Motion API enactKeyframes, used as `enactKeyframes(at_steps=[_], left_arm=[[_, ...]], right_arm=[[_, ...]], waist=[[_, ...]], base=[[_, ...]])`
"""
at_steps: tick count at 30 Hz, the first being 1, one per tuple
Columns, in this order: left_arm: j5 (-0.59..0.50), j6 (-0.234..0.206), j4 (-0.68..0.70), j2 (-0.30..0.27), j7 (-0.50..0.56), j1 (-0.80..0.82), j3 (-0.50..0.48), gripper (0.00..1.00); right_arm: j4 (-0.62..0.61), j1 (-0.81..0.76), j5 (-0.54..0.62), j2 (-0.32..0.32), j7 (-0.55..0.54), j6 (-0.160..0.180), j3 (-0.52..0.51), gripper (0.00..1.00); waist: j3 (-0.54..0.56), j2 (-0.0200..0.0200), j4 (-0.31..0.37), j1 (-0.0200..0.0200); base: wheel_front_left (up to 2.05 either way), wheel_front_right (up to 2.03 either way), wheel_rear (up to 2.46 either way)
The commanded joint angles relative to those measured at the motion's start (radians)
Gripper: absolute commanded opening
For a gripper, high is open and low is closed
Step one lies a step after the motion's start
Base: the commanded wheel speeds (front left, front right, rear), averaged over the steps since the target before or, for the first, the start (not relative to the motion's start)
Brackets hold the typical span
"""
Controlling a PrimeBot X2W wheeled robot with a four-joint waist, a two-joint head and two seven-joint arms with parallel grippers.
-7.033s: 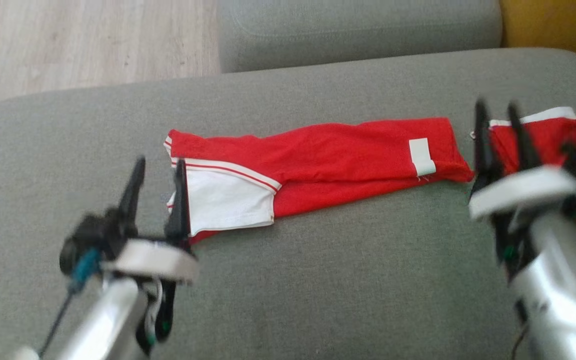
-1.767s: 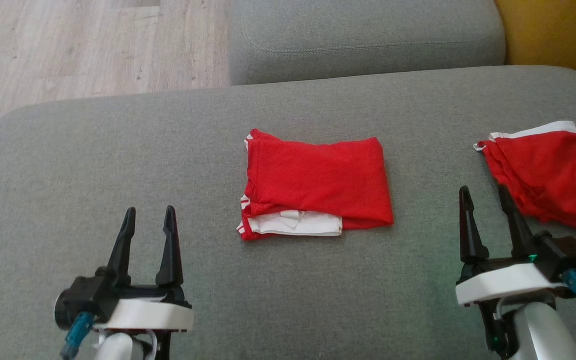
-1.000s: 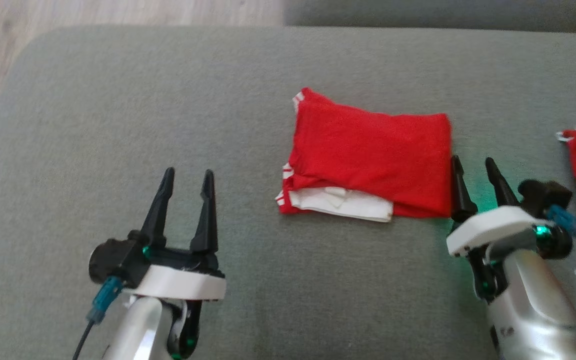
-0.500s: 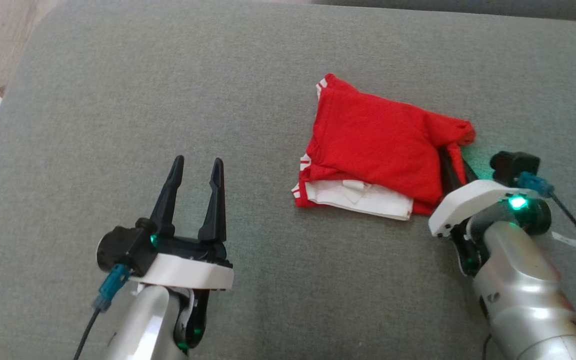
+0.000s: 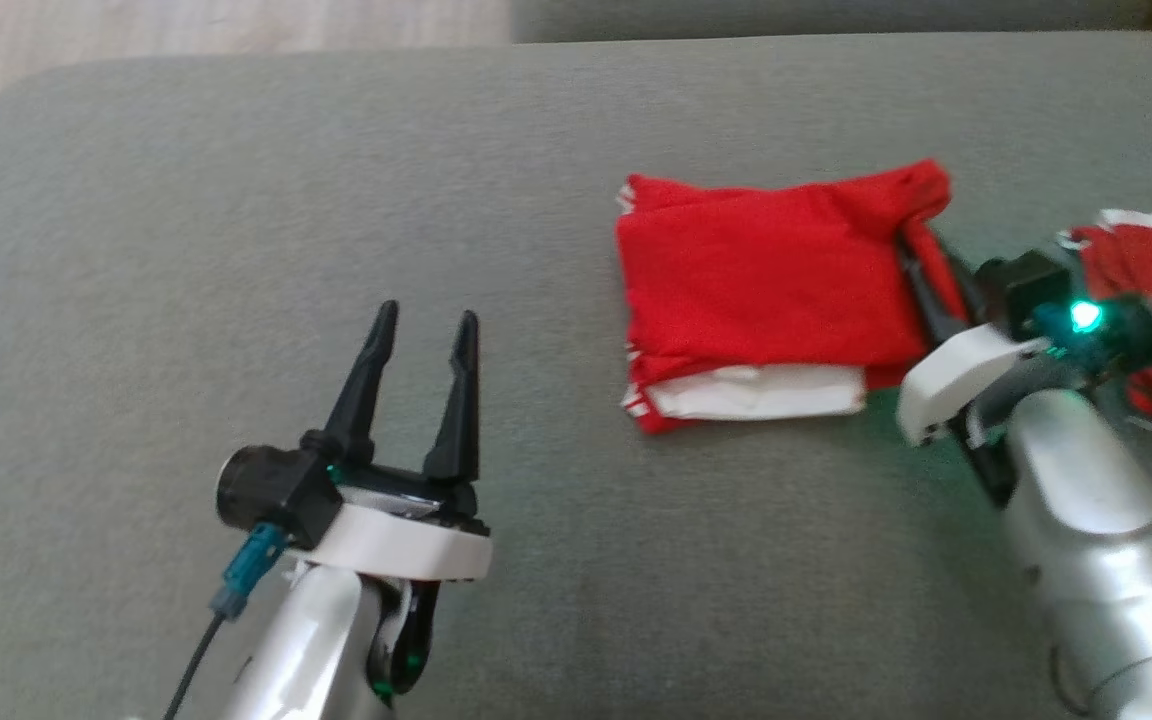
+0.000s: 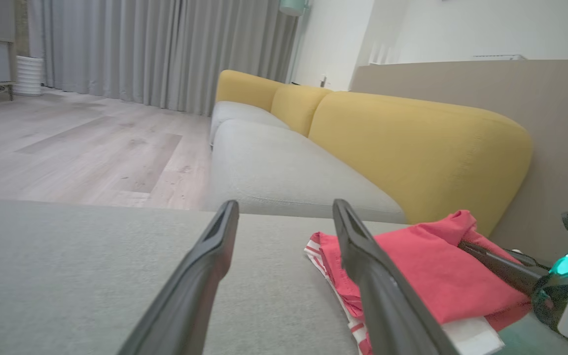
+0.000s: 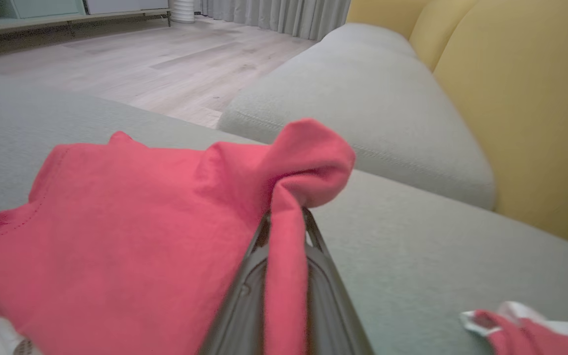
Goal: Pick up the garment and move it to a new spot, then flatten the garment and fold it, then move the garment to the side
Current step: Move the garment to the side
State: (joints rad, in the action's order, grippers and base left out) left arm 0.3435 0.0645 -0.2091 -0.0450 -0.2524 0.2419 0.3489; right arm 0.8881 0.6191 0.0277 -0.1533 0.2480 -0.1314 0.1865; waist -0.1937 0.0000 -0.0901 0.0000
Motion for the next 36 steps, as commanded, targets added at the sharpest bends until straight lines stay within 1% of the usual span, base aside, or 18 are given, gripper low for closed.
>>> enactKeyframes(at_steps=[1,6,9,13,18,22,26,29,36], left_arm=[[0.003,-0.006,0.04,-0.005,-0.009,0.048,-0.015,1.0],[0.015,-0.019,0.052,-0.005,-0.009,0.075,0.032,1.0],[0.024,-0.027,0.062,-0.005,-0.009,0.098,0.06,1.0],[0.031,-0.037,0.082,-0.005,-0.009,0.126,0.078,1.0],[0.021,-0.039,0.098,-0.005,-0.009,0.148,0.073,1.0],[0.007,-0.027,0.095,-0.005,-0.009,0.16,0.064,1.0],[-0.004,-0.014,0.091,-0.005,-0.009,0.17,0.055,1.0],[-0.009,-0.005,0.088,-0.005,-0.009,0.176,0.052,1.0],[-0.024,0.007,0.077,-0.005,-0.009,0.18,0.034,1.0]], right_arm=[[-0.05,0.027,0.015,-0.023,0.013,0.001,0.027,0.0],[-0.126,0.032,0.005,-0.112,-0.002,0.001,0.079,0.0],[-0.18,0.032,-0.024,-0.185,-0.032,0.001,0.119,0.0],[-0.261,0.024,-0.081,-0.305,-0.082,0.001,0.159,0.0],[-0.348,0.018,-0.153,-0.443,-0.135,0.001,0.166,0.0],[-0.364,0.019,-0.185,-0.519,-0.17,0.001,0.132,0.0],[-0.338,0.017,-0.19,-0.552,-0.189,0.001,0.083,0.0],[-0.301,0.016,-0.188,-0.555,-0.182,0.001,0.037,0.0],[-0.225,0.015,-0.157,-0.525,-0.167,0.001,-0.054,0.0]], waist=[[0.007,0.0,0.038,0.0],[0.006,0.0,0.116,0.0],[-0.001,0.0,0.153,0.0],[-0.024,0.0,0.191,0.0],[-0.067,0.0,0.228,0.0],[-0.102,0.0,0.242,0.0],[-0.131,0.0,0.244,0.0],[-0.148,0.0,0.239,0.0],[-0.167,0.0,0.221,0.0]], base=[[0.0,0.0,0.0],[0.0,0.0,0.0],[0.0,0.0,0.0],[0.0,0.0,0.0],[0.0,0.0,0.0],[0.0,0.0,0.0],[0.0,0.0,0.0],[0.0,0.0,0.0],[0.0,0.0,0.0]])
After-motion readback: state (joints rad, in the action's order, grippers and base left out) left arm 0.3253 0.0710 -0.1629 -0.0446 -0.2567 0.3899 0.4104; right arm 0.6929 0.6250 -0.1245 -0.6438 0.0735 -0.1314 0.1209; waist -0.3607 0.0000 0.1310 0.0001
